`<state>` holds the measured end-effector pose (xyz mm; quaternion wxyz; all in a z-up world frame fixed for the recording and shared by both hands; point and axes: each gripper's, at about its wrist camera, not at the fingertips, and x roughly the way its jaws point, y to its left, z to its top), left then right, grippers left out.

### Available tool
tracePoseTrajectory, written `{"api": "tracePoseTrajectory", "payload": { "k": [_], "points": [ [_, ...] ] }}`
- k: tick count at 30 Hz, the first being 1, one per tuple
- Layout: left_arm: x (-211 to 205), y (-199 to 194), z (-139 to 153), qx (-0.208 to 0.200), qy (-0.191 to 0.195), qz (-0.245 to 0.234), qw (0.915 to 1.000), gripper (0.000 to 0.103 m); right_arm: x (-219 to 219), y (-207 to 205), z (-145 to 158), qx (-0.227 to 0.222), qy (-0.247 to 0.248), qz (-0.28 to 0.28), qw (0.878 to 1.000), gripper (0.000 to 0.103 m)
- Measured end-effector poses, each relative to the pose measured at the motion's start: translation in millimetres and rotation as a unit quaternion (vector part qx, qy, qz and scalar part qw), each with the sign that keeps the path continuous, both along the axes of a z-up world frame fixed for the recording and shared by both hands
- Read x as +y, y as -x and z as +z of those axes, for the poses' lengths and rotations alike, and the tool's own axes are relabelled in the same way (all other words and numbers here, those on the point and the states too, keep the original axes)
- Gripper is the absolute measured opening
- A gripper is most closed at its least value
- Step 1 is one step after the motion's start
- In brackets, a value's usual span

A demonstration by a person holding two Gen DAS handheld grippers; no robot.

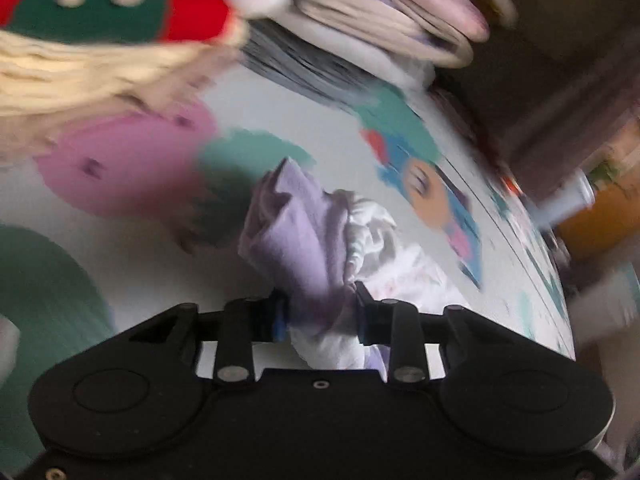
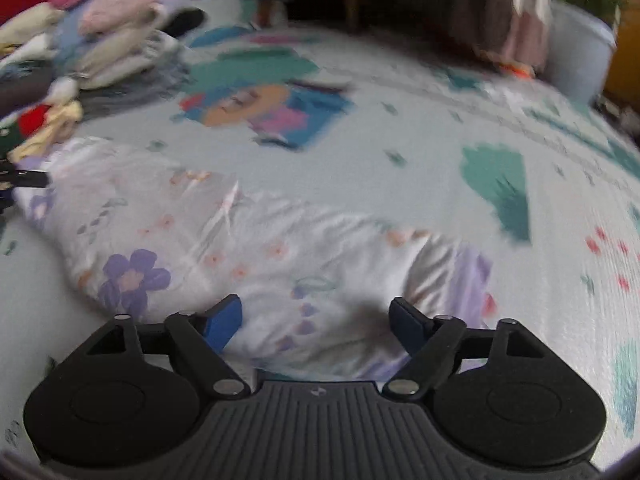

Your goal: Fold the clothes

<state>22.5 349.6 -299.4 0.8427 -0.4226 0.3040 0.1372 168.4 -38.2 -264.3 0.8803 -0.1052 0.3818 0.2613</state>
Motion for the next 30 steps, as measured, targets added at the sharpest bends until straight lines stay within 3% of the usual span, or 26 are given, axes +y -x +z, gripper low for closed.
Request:
{"api": "tracePoseTrajectory", "payload": {
  "k": [2,6,8,10,15,17,20,23,25,28,30],
  "points": [
    [9.8,14.0,-6.3,0.0,0.05,0.051,0.9975,0.063,18.0,5.4,5.4,-0.012,-0.013,0.018,1.0,0.076],
    [-3.7,40.3,-10.0,-0.009,0.084,0.075,0.9936,0.065,53.9,16.1,16.3,-0.034,-0.038,0.054,0.997,0.07],
    [-6.2,42.9,-11.4,-0.016,0.087,0.078,0.993,0.065,71.9,20.8,20.7,-0.044,-0.05,0.072,0.995,0.058],
    [-5.1,38.4,-12.9,-0.024,0.088,0.084,0.9923,0.065,87.4,18.8,15.9,-0.033,-0.058,0.087,0.994,0.052],
    [-6.3,6.0,-17.4,-0.033,0.078,0.092,0.9921,0.057,105.1,12.9,-0.6,-0.004,-0.074,0.075,0.994,0.043],
    [-5.3,4.1,-20.0,-0.029,0.088,0.086,0.992,0.036,108.0,10.6,-1.4,-0.005,-0.086,0.063,0.994,0.041],
    [-4.6,3.5,-19.3,-0.026,0.084,0.076,0.9932,0.034,114.7,9.9,-0.8,-0.017,-0.091,0.067,0.993,0.038],
    [-2.2,3.9,-17.0,-0.027,0.083,0.066,0.994,0.031,131.5,10.8,-13.2,-0.029,-0.01,0.094,0.995,0.033],
    [-2.9,3.1,-13.5,-0.028,0.075,0.059,0.995,0.031,134.4,11.6,-17.1,-0.035,0.013,0.106,0.994,0.031],
    [-3.3,2.4,-12.7,-0.03,0.075,0.059,0.995,0.03,126.5,12.6,1.9,-0.064,-0.007,0.075,0.995,0.03],
    [-4.7,3.3,-8.7,-0.034,0.072,0.057,0.9952,0.03,124.9,6.4,-0.8,-0.041,-0.009,0.06,0.997,0.031]
  ]
}}
